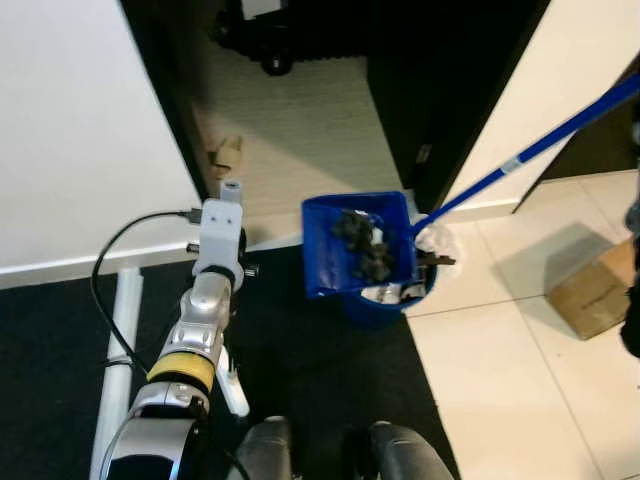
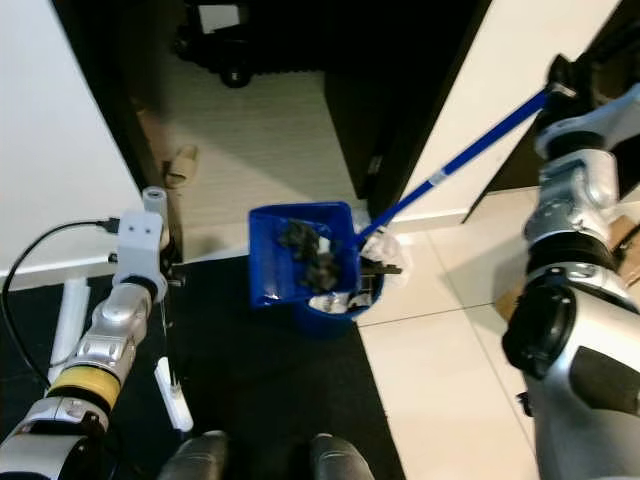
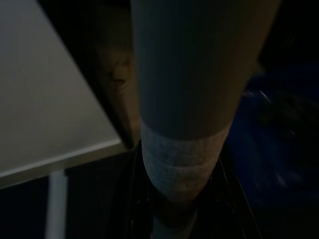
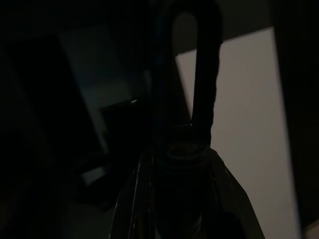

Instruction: Sweep floor

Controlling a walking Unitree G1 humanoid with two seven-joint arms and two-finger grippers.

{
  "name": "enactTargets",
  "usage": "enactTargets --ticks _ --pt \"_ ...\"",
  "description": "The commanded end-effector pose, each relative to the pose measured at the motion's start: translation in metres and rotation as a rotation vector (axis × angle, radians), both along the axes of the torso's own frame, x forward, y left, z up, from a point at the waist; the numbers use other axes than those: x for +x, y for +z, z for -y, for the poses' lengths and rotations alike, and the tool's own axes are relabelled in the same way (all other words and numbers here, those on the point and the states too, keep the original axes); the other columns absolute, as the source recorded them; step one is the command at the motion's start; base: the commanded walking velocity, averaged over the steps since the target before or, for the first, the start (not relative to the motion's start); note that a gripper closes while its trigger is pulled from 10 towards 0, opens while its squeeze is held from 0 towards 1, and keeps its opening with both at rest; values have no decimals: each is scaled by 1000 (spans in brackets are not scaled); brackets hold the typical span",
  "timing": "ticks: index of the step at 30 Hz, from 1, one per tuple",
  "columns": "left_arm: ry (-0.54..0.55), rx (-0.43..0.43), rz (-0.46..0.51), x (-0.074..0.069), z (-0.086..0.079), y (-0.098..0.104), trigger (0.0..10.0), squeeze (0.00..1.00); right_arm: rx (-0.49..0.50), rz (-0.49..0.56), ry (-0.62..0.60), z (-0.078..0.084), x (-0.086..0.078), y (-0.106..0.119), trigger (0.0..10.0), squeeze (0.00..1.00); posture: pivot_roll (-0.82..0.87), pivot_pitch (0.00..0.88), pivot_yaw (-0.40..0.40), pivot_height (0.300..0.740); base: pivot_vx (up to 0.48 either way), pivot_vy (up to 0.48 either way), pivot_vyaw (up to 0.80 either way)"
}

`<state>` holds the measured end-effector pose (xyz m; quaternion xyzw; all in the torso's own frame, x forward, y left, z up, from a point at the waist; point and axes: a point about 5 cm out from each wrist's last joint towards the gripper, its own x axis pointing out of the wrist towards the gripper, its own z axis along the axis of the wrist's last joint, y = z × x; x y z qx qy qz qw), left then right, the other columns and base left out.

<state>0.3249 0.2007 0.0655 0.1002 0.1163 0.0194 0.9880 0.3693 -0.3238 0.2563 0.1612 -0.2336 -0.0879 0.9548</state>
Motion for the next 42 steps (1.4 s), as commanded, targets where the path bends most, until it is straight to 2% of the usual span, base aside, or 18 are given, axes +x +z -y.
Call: enactTargets --ticks 1,5,7,10,14,36,42 --pt "1 -13 -14 -2 0 -4 10000 0 27 57 -42 9 -4 13 10000 0 51 17 -83 740 0 0 0" --pt "-1 -17 -12 -1 0 -3 10000 0 31 57 -61 14 -6 14 10000 0 51 18 -82 740 0 0 0" --pt "-4 -22 -10 -1 -1 -2 10000 0 30 64 -102 24 -12 18 10000 0 50 20 -81 740 0 0 0" --pt "-1 -36 0 -1 -2 -1 10000 0 32 75 -128 31 -16 22 10000 0 48 19 -79 740 0 0 0" --pt "2 -59 17 0 -3 2 10000 0 46 90 -158 40 -21 26 10000 0 46 15 -77 740 446 0 0" --pt "-6 -64 31 0 -2 3 10000 0 44 124 -167 43 -23 37 10000 0 43 0 -76 740 480 0 0" --pt "4 -77 52 1 0 5 10000 0 40 129 -166 44 -23 40 10000 0 43 1 -77 740 129 0 0"
